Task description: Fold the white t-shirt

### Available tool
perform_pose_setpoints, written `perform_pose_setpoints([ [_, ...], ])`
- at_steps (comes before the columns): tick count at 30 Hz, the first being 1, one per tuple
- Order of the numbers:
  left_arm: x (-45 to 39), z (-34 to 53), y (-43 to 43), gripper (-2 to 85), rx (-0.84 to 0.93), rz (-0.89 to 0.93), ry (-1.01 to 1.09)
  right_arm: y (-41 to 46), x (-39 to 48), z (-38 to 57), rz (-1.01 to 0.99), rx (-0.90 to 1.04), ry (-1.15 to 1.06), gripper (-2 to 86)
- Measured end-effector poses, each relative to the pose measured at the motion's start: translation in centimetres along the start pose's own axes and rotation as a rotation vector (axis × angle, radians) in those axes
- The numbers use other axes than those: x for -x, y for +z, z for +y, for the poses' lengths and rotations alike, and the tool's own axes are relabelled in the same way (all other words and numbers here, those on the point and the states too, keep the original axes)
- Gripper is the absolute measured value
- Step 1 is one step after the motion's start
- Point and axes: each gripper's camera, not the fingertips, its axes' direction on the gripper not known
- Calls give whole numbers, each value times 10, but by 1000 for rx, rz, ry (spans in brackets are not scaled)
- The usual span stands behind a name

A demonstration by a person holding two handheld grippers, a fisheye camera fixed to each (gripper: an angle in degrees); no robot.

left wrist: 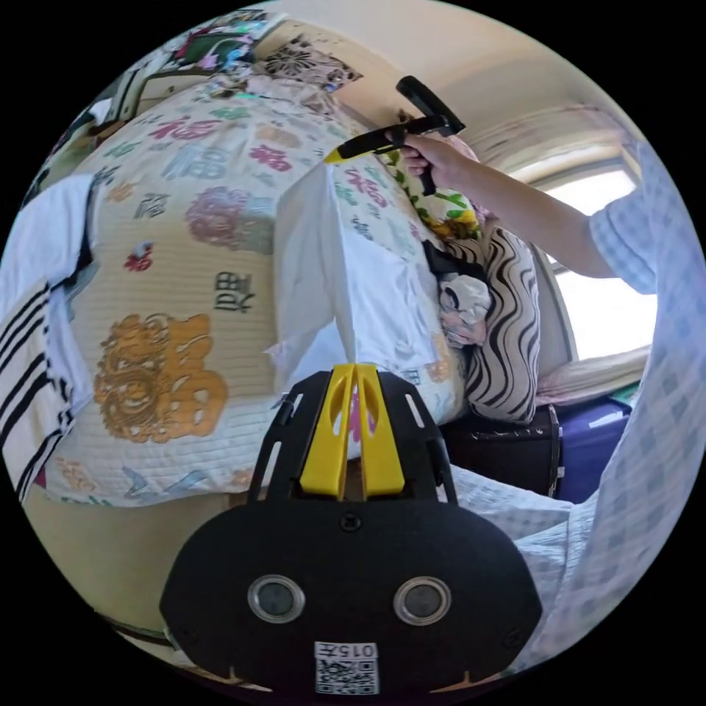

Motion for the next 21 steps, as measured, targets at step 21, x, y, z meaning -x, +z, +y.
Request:
perform_pose_setpoints([
  [21,-258,-80,379,-7,259,-68,237,-37,-248,366,-226,-327,221,-1],
])
